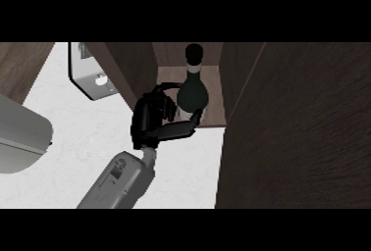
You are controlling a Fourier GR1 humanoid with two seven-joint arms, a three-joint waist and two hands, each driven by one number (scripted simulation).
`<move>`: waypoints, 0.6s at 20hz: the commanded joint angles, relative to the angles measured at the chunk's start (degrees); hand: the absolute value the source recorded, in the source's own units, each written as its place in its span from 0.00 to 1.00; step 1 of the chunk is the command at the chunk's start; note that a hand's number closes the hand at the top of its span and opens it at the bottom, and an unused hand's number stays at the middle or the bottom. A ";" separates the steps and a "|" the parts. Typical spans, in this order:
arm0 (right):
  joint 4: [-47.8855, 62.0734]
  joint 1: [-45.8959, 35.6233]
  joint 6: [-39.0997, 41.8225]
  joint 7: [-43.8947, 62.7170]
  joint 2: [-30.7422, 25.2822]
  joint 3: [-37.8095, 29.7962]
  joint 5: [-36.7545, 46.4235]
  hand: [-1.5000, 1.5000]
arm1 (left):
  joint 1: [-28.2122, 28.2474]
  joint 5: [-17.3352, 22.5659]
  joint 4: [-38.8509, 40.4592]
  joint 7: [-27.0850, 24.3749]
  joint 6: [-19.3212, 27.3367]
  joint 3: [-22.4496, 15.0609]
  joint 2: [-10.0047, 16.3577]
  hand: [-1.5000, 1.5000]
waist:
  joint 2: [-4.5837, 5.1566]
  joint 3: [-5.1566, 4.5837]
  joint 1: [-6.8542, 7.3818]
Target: Pick up the wine, place it into the cabinet and close the cabinet
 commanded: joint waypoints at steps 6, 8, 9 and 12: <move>-13.04 6.02 1.06 2.98 0.07 1.89 -4.23 0.00 | -1.37 8.30 12.71 -10.99 1.78 -4.93 0.00 1.00 | 0.02 -0.04 -1.01; -10.64 4.80 1.46 2.21 0.09 -1.52 -7.00 0.00 | -4.02 10.43 16.09 -13.28 2.32 -5.26 0.00 1.00 | 0.18 -0.02 -0.80; -12.10 2.10 0.41 5.99 0.20 -0.32 -6.22 0.00 | -4.70 11.74 17.41 -14.13 1.14 -4.79 0.00 1.00 | 0.22 -0.09 -0.75; -10.89 6.85 2.97 1.18 -0.05 0.00 -5.84 0.00 | -5.62 15.66 20.86 -18.48 -1.35 -3.56 -0.01 1.00 | 0.15 -0.02 -1.06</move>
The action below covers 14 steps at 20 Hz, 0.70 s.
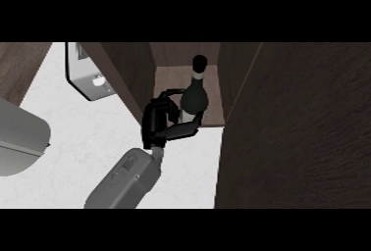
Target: Pick up the wine, place it into the cabinet and close the cabinet
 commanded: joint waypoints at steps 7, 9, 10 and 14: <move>-10.91 2.79 -0.60 5.21 0.76 1.31 -3.88 0.00 | -5.64 10.53 13.54 -6.58 -5.09 1.79 -0.01 1.00 | 0.07 -0.03 0.07; -12.18 4.50 1.05 4.74 -0.75 -2.16 -7.95 0.00 | -8.55 12.23 15.04 -6.57 -3.76 1.92 -0.01 1.00 | 0.08 0.02 -0.35; -11.37 3.09 -0.27 6.11 0.00 -1.93 -6.05 0.00 | -10.27 11.07 16.82 -5.96 -5.32 3.52 -0.01 1.00 | 0.04 0.01 0.30; -8.40 6.72 1.62 -0.22 1.38 1.51 -2.91 0.00 | -13.79 16.49 17.77 -6.43 -1.70 0.34 -0.01 1.00 | 0.00 0.04 -0.53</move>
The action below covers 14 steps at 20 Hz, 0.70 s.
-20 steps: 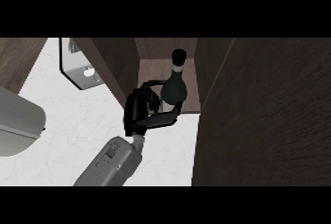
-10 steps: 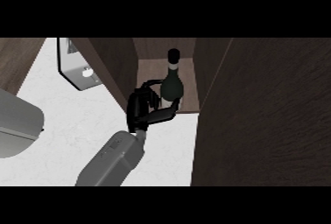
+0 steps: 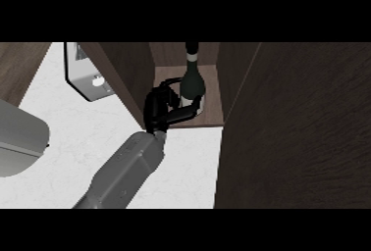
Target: Pick up the wine, place it into the cabinet and close the cabinet
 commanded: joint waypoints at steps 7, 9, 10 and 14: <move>-7.40 1.76 0.84 2.72 0.44 -0.84 -4.74 0.00 | -11.74 4.04 11.39 -0.19 -0.68 4.23 -0.01 1.00 | 0.21 0.00 -0.06; -9.73 5.51 2.68 0.56 -0.85 -3.50 -7.63 0.00 | -12.99 3.52 12.27 1.03 -1.00 5.02 -0.01 1.00 | 0.07 0.07 -0.24; -12.58 6.26 1.45 4.63 -0.89 -2.21 -7.25 0.00 | -14.21 2.71 11.84 2.61 -1.08 6.09 0.48 1.00 | -0.12 0.04 0.20; -8.07 3.04 2.05 1.67 0.33 -1.96 -6.17 0.00 | -18.75 1.57 18.02 0.46 -0.84 7.36 0.42 1.00 | 0.25 0.02 0.13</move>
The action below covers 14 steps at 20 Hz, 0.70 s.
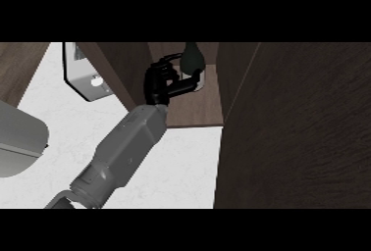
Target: Pick up the wine, place it into the cabinet and close the cabinet
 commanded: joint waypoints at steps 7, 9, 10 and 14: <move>-5.40 2.97 1.36 -0.64 0.70 -0.28 -5.22 0.00 | -8.87 -4.38 12.31 0.16 3.43 2.06 3.40 1.00 | 0.28 0.03 -0.28; -8.39 2.48 0.46 3.18 0.08 -1.41 -5.94 0.00 | -10.07 -6.75 13.06 -0.37 7.52 0.20 3.45 0.00 | 0.03 0.02 0.03; -7.42 4.67 2.09 1.01 -0.05 0.22 -6.04 0.00 | -9.78 -7.30 15.18 -0.86 7.51 0.13 4.36 0.00 | 0.22 0.05 -0.75; -6.68 1.13 0.40 2.03 2.05 1.71 -4.40 0.00 | -11.46 -9.25 19.22 -0.54 8.17 -0.62 4.03 0.00 | 0.63 -0.04 -0.91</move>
